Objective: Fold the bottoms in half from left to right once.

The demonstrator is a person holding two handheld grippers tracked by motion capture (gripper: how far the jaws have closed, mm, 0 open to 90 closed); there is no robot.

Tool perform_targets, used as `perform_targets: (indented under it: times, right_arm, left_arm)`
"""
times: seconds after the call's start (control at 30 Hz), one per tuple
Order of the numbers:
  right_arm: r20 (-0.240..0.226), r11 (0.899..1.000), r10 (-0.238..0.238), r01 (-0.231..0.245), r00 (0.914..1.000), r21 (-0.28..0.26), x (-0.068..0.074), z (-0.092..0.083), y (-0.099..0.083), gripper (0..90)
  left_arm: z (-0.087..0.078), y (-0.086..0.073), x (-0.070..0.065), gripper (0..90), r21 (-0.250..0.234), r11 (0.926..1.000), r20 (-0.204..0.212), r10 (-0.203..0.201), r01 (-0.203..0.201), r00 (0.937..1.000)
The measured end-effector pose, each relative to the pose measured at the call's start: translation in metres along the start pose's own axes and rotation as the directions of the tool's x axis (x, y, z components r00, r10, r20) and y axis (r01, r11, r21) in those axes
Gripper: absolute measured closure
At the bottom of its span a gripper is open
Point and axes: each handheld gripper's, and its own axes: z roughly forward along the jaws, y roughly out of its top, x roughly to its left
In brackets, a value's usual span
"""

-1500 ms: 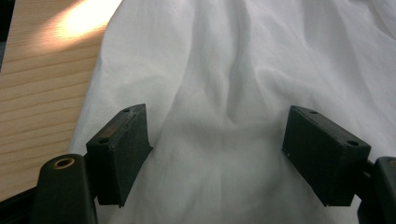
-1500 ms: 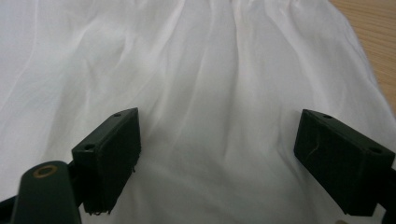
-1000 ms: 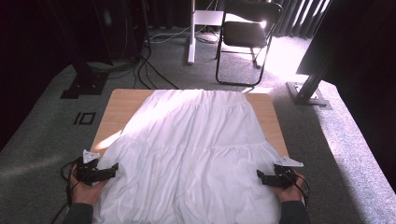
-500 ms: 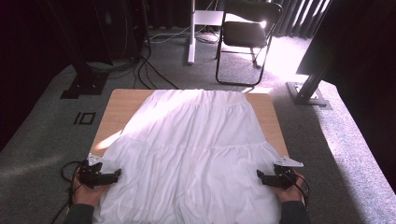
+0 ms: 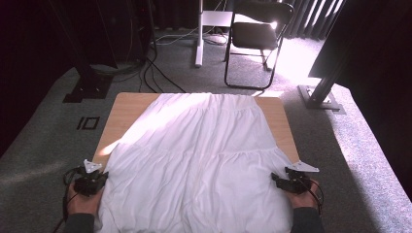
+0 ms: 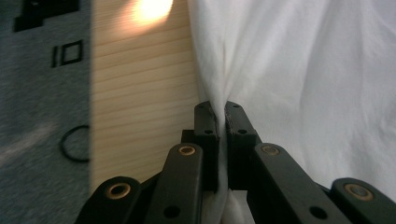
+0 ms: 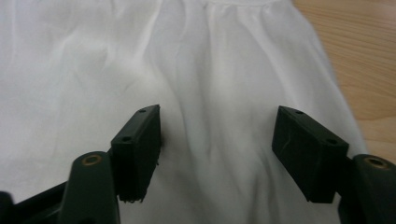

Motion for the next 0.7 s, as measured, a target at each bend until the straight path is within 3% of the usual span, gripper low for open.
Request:
perform_targets:
  times: [0.27, 0.4, 0.53, 0.7]
  right_arm:
    - [0.085, 0.998, 0.010, -0.015, 0.9963, 0.059, -0.003, 0.000, 0.010, 41.3]
    - [0.114, 0.996, 0.065, -0.071, 0.9914, 0.048, -0.014, 0.002, 0.011, 41.6]
    - [0.112, 0.995, 0.083, -0.088, 0.9902, 0.036, -0.016, 0.002, 0.009, 41.9]
    - [0.104, 0.996, 0.089, -0.090, 0.9906, 0.011, -0.017, 0.002, 0.006, 41.8]
  left_arm:
    - [-0.022, -0.016, 0.033, 87.3, -0.034, 0.9970, -0.087, -0.073, 0.070, 0.9936]
    - [-0.025, -0.016, 0.038, 87.3, -0.042, 0.9961, -0.106, -0.081, 0.077, 0.9911]
    - [-0.031, -0.009, 0.030, 87.2, -0.104, 0.9930, -0.027, -0.060, 0.057, 0.9978]
    - [-0.039, 0.000, 0.020, 87.2, -0.174, 0.9835, 0.062, -0.039, 0.049, 0.9973]
